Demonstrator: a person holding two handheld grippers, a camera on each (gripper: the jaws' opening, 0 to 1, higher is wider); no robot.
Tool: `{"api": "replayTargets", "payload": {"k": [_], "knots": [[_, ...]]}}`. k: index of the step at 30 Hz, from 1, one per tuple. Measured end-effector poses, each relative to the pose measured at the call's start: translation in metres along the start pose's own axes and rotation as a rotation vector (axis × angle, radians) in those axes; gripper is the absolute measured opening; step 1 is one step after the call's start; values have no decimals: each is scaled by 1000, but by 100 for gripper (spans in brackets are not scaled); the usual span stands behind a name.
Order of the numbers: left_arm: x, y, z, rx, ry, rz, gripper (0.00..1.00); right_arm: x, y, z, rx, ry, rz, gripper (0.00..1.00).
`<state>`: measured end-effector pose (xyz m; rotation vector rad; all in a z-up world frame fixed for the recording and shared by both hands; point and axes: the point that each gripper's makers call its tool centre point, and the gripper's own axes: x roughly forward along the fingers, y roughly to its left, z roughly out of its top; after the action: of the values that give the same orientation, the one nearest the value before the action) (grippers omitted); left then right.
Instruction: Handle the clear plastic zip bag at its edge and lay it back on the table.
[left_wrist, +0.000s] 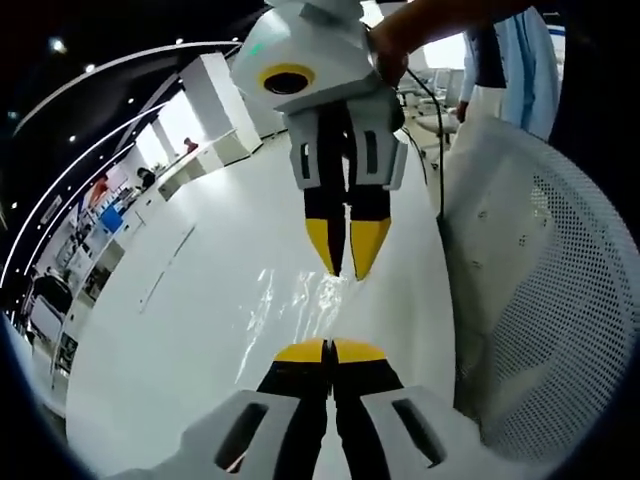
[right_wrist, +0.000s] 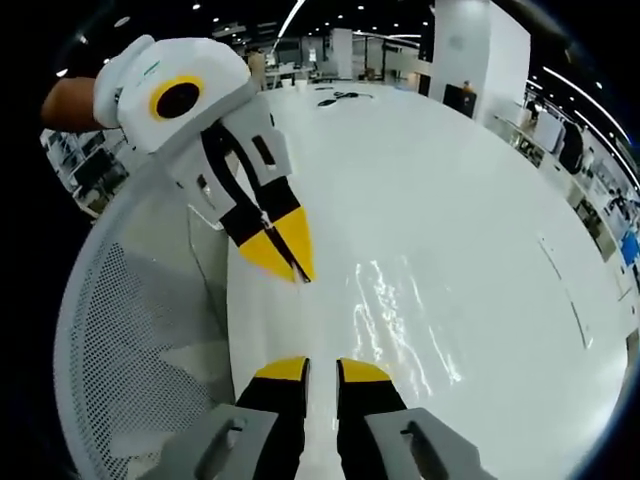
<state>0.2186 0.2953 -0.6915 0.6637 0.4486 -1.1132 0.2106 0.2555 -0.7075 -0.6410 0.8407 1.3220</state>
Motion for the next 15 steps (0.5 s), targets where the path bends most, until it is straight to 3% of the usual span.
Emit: {"api": "replayTargets", "payload": {"k": [15], "knots": [[0, -2, 3, -1, -19, -3, 0, 7, -2, -2, 0, 5, 0, 0]]}}
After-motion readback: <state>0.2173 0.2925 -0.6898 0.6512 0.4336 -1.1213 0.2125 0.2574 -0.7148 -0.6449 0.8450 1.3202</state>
